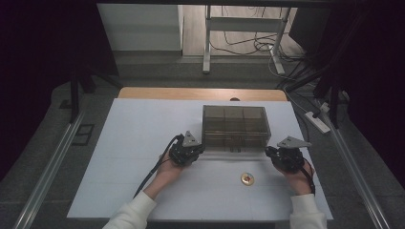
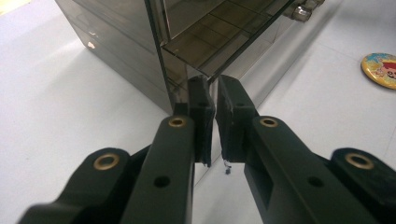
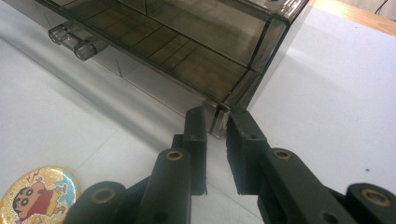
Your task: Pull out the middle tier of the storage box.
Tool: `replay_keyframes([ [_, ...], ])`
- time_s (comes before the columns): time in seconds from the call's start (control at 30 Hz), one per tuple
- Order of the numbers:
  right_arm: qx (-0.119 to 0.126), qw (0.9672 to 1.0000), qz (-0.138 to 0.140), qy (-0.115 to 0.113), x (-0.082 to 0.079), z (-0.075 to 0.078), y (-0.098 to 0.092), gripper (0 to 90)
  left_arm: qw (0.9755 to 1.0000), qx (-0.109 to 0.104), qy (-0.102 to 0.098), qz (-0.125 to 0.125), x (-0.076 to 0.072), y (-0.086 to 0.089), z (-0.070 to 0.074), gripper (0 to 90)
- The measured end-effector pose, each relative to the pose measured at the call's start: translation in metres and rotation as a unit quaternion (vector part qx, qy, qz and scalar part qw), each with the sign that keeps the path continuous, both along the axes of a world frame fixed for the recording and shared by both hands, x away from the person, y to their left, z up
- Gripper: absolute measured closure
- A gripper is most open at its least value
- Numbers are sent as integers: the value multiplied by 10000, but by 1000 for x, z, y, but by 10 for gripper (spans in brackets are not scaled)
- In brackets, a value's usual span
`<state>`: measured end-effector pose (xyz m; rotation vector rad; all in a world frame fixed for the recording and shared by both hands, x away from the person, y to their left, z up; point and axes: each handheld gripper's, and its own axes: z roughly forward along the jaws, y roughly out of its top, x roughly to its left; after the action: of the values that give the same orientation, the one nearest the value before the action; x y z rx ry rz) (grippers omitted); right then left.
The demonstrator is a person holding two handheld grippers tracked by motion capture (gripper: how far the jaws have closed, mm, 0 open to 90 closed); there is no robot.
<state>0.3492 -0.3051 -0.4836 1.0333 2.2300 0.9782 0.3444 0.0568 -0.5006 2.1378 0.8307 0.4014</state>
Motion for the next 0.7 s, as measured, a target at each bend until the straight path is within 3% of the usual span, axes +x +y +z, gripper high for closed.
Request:
replay_keyframes([
  [0.7,-39,10000,-9,-9,-4,1,1,780,10000,11,-17,-24,-3,0,1,833],
])
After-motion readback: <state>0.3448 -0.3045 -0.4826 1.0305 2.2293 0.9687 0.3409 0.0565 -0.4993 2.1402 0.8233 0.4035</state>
